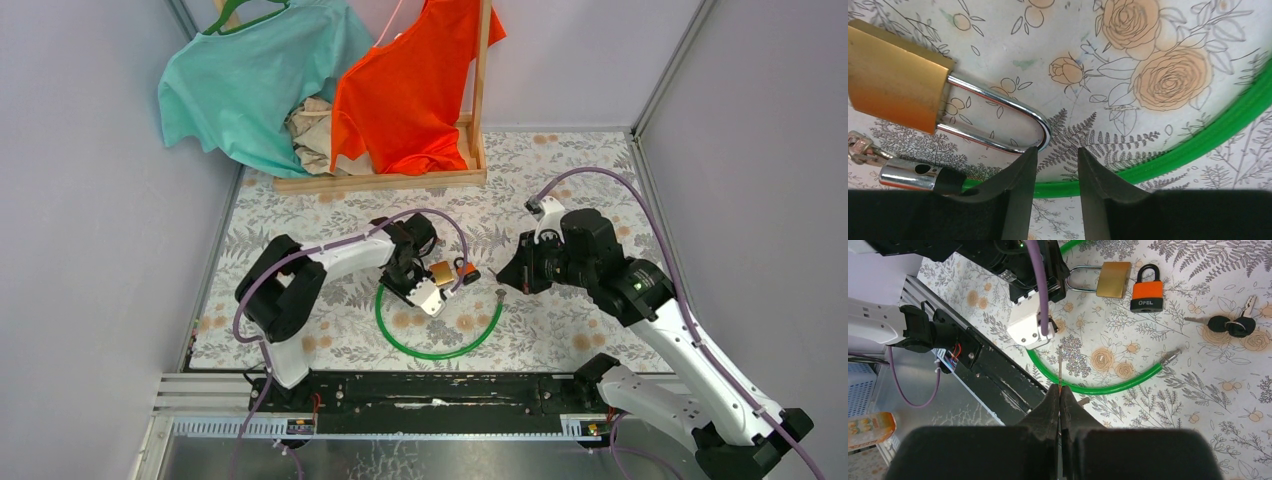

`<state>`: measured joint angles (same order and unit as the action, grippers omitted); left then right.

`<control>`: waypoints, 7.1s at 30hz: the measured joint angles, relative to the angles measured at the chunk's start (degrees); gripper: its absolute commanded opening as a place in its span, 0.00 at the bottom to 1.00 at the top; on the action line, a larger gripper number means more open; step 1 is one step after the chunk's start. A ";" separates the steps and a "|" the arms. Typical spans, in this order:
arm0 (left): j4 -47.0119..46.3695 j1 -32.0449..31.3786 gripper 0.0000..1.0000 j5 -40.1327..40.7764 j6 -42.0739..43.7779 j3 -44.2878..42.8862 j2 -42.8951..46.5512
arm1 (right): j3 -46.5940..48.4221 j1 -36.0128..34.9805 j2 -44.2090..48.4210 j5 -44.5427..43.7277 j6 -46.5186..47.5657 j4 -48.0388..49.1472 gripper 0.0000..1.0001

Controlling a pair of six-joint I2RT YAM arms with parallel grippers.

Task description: Unlock with the key

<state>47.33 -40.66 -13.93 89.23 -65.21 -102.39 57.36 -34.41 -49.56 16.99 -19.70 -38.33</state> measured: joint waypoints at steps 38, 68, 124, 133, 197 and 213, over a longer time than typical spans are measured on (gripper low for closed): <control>1.90 -7.93 0.35 -1.55 -2.51 5.84 3.19 | 0.00 0.00 1.49 -2.40 1.05 -2.01 0.00; 6.32 -8.85 0.00 0.33 -14.58 1.40 11.65 | 2.03 0.00 1.20 -2.80 1.57 -2.14 0.00; 17.57 -14.23 0.80 3.98 -32.68 -16.35 5.42 | 3.69 0.00 4.00 -8.48 1.75 -5.03 0.00; 16.55 -22.77 0.80 14.58 -31.80 -16.46 5.33 | 5.49 0.04 6.49 -16.81 2.40 -10.86 0.00; 26.67 -22.05 0.00 29.14 -46.21 -25.64 -23.47 | 11.23 0.09 4.09 -25.33 3.74 -16.24 0.00; 26.45 1.53 0.00 -3.28 -44.13 -33.44 0.07 | 12.98 0.09 0.81 -21.70 5.42 -13.16 0.00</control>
<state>73.78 -39.13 -17.21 45.10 -98.65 -102.32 70.35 -34.33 -48.75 -4.71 -14.28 -51.48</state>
